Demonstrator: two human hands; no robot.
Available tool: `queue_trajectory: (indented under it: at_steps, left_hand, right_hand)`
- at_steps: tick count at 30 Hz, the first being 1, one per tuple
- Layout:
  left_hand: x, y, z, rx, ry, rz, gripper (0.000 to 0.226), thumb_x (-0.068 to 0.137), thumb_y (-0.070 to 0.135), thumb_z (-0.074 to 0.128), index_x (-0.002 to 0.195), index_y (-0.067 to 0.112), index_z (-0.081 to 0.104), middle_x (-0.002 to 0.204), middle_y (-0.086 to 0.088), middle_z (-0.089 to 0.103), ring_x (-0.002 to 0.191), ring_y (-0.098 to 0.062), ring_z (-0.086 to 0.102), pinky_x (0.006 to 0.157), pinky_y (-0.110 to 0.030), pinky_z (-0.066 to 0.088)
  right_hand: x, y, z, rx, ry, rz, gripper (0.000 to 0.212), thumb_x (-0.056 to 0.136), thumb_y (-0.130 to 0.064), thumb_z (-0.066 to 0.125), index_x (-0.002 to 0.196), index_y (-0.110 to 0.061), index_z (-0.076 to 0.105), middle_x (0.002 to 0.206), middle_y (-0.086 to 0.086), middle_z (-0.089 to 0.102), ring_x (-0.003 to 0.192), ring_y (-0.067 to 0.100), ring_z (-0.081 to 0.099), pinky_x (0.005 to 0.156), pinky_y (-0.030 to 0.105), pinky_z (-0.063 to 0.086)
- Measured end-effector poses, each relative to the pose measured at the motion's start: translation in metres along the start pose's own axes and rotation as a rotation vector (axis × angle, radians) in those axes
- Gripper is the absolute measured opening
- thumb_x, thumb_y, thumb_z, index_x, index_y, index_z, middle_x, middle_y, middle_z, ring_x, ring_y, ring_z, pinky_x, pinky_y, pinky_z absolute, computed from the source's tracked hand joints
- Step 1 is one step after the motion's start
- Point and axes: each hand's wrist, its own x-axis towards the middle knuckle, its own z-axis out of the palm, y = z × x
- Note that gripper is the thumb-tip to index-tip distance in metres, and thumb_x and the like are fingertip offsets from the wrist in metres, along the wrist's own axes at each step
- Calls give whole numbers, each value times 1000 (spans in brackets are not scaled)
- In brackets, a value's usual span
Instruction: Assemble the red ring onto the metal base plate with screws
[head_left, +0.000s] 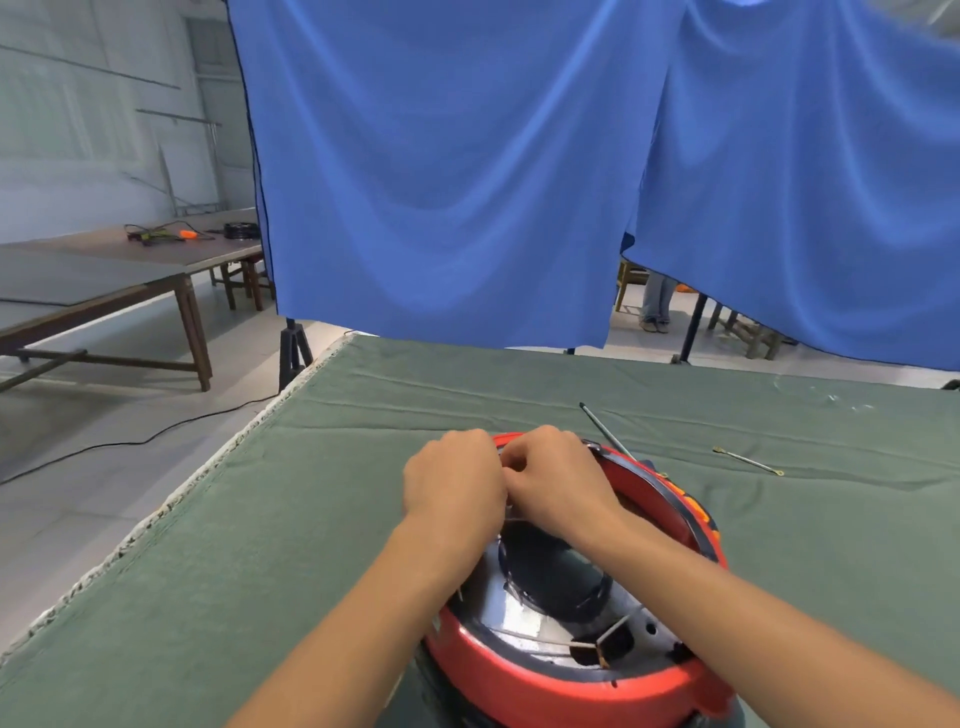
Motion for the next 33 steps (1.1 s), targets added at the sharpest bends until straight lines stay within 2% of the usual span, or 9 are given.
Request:
queue_trajectory:
  at_steps: [5, 10, 14, 17, 19, 21, 25, 30, 33]
  left_hand:
    - [4, -6, 7, -23, 34, 23, 14, 95, 21, 46, 97, 14, 58, 105, -11, 64, 99, -34, 60, 66, -32, 35]
    - [15, 0, 12, -43, 43, 109, 19, 96, 24, 43, 91, 13, 58, 100, -12, 65, 95, -37, 58, 65, -33, 35]
    - [32, 18, 16, -68, -19, 191, 20, 97, 26, 42, 81, 16, 51, 98, -13, 66, 93, -37, 57, 65, -34, 37]
    - [46, 26, 22, -86, -29, 222, 23, 96, 27, 43, 99, 16, 63, 104, -9, 68, 98, -34, 59, 73, -36, 46]
    - [52, 30, 25, -106, -17, 237, 26, 95, 28, 43, 107, 22, 65, 106, -6, 68, 100, -32, 60, 78, -36, 48]
    - [58, 35, 29, -109, -8, 251, 25, 94, 31, 44, 106, 24, 64, 105, -4, 68, 99, -30, 60, 75, -35, 46]
    - [70, 44, 35, -72, -17, 277, 24, 94, 41, 45, 105, 26, 62, 101, -1, 67, 95, -28, 59, 69, -33, 41]
    - [82, 52, 41, -89, -5, 283, 23, 94, 44, 47, 108, 33, 61, 100, 5, 67, 96, -25, 60, 69, -32, 41]
    - [84, 53, 42, -98, -2, 285, 21, 93, 45, 48, 107, 36, 61, 97, 7, 67, 96, -24, 60, 69, -31, 41]
  right_hand:
    - [-13, 11, -18, 153, 38, -60, 19, 81, -16, 56, 74, -16, 74, 71, 2, 72, 71, 19, 67, 69, 39, 55]
    - [-29, 38, -50, 396, 188, 6, 23, 82, -6, 58, 69, -21, 70, 61, 0, 69, 57, 18, 68, 47, 27, 53]
    - [-33, 74, -66, 216, 369, 65, 20, 78, -16, 61, 66, -31, 67, 61, -8, 68, 67, 15, 65, 64, 31, 51]
    - [-28, 108, -70, 152, 433, 184, 18, 79, -21, 60, 68, -35, 63, 67, -17, 66, 75, 11, 62, 67, 29, 48]
    - [-22, 133, -69, 114, 413, 251, 17, 82, -21, 57, 79, -35, 66, 81, -18, 66, 91, 13, 60, 76, 31, 48]
    - [-12, 154, -67, 88, 352, 313, 18, 84, -21, 56, 92, -30, 69, 96, -12, 68, 104, 17, 56, 85, 33, 47]
    - [11, 177, -63, 105, 312, 366, 22, 88, -19, 49, 97, -18, 70, 107, -1, 69, 107, 25, 56, 87, 35, 46]
    - [30, 204, -59, -157, 243, 441, 33, 95, -16, 37, 123, -11, 56, 132, 6, 53, 122, 28, 40, 90, 34, 38]
    - [36, 216, -64, -230, 203, 513, 29, 94, -14, 38, 117, -6, 53, 131, 11, 51, 122, 31, 38, 94, 38, 37]
